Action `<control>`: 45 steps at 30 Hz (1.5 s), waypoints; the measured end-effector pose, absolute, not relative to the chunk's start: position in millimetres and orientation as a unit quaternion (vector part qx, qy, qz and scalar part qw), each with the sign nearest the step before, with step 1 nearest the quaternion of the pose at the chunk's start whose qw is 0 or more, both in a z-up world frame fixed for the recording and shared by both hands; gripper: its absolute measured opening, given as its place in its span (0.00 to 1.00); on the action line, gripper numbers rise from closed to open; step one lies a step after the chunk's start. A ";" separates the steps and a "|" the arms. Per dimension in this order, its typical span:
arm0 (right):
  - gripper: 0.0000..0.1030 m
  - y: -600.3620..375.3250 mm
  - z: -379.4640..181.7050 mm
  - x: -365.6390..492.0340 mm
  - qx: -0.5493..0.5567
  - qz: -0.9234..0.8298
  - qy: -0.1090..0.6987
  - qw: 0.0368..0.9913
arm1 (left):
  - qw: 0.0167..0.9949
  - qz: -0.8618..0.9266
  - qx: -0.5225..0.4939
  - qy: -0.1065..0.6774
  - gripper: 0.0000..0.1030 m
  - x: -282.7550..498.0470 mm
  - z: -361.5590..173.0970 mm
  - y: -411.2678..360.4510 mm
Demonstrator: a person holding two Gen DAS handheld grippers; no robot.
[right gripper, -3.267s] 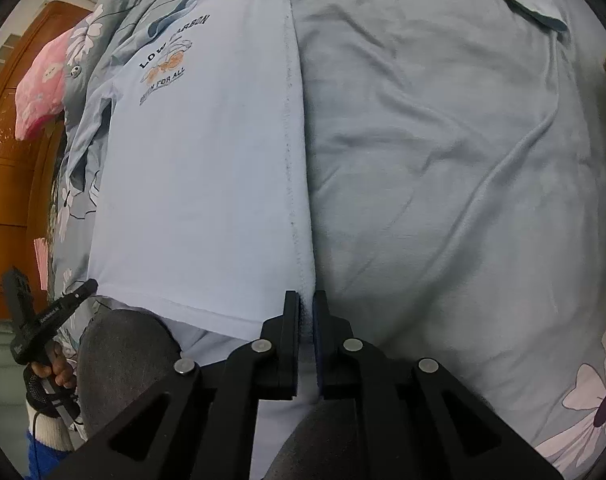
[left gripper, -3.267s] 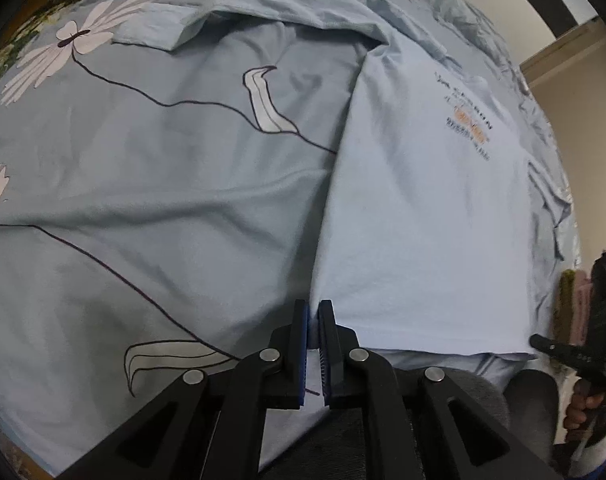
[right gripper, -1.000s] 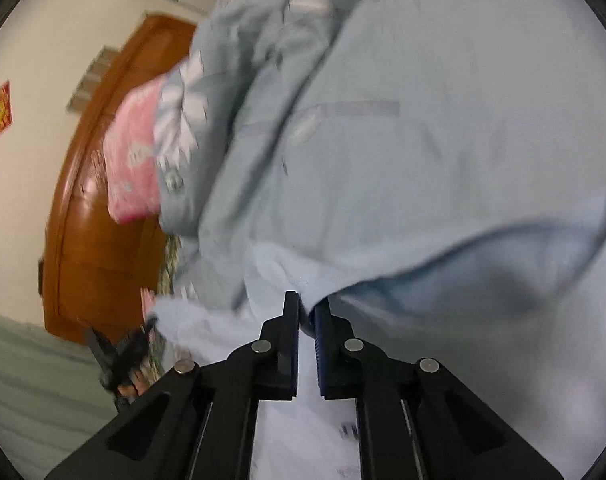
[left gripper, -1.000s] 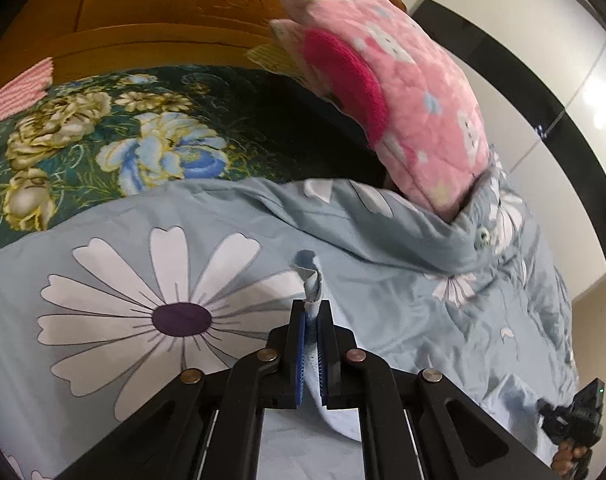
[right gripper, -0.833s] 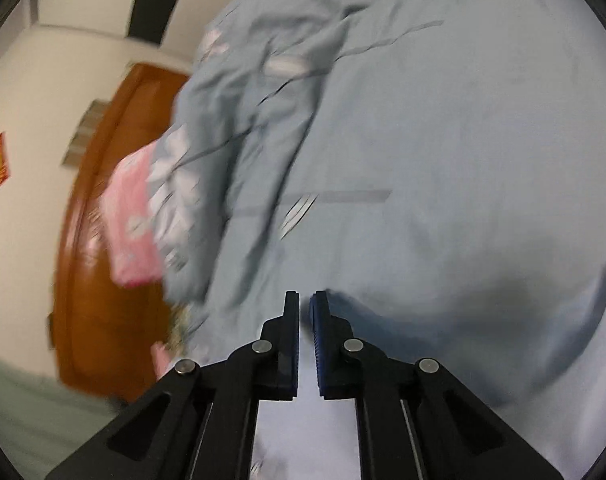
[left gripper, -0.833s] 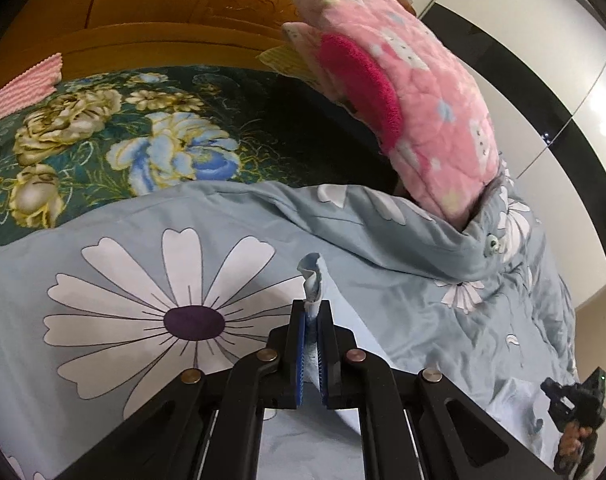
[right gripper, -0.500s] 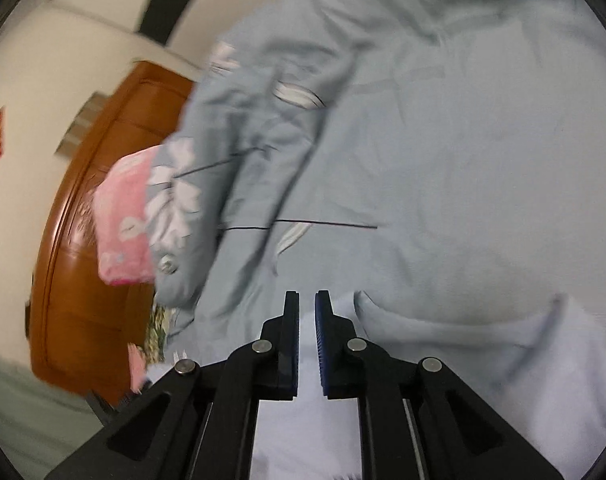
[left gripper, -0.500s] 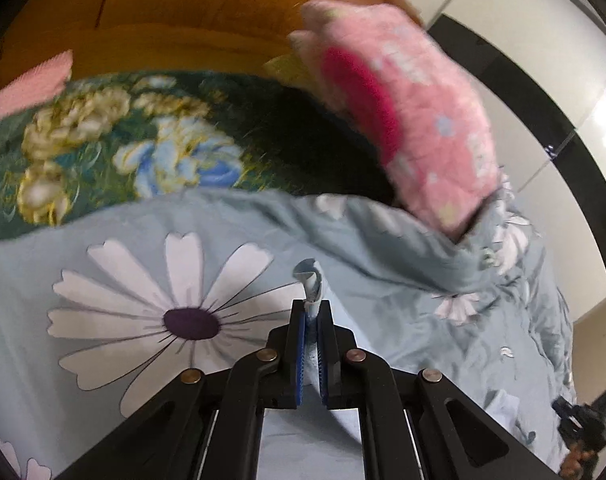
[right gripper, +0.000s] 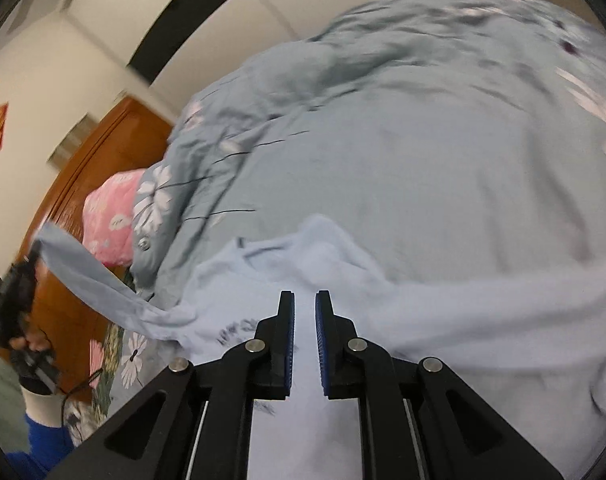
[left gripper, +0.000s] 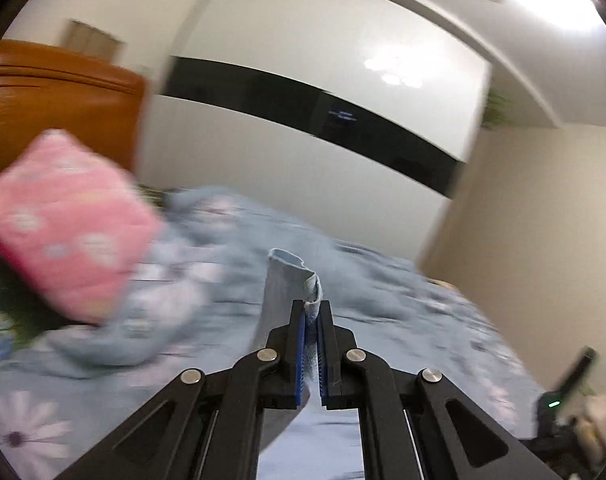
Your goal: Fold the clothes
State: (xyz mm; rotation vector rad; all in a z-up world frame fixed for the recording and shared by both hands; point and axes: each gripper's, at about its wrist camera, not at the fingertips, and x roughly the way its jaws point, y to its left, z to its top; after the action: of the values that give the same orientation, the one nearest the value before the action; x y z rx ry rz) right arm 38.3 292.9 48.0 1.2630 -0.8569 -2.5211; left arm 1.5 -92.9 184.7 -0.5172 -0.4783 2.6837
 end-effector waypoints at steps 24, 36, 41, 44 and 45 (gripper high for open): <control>0.21 313.8 -1.0 67.2 0.448 -0.826 -0.331 0.085 | 0.264 0.829 -0.459 -0.181 0.49 -21.9 -9.2 89.5; 0.36 281.8 -22.2 -20.2 0.490 -0.819 -0.288 0.075 | 0.067 0.821 -0.526 -0.214 0.51 -83.5 -47.9 -70.9; 0.33 279.7 -23.5 -34.7 0.487 -0.813 -0.303 0.096 | 0.091 0.817 -0.526 -0.218 0.09 -89.7 -46.7 -70.2; 0.07 273.6 -14.3 -35.3 0.481 -0.816 -0.297 0.119 | 0.098 0.821 -0.521 -0.210 0.04 -92.9 -41.8 -70.4; 0.06 269.1 -9.2 -33.6 0.480 -0.818 -0.290 0.129 | 0.099 0.822 -0.518 -0.215 0.04 -94.9 -39.2 -73.8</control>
State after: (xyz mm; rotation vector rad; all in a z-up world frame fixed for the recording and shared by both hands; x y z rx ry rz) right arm -33.6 269.1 -9.2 1.3962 -0.8444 -2.3768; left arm -94.9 -73.8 -39.2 -1.5310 -0.6357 2.4318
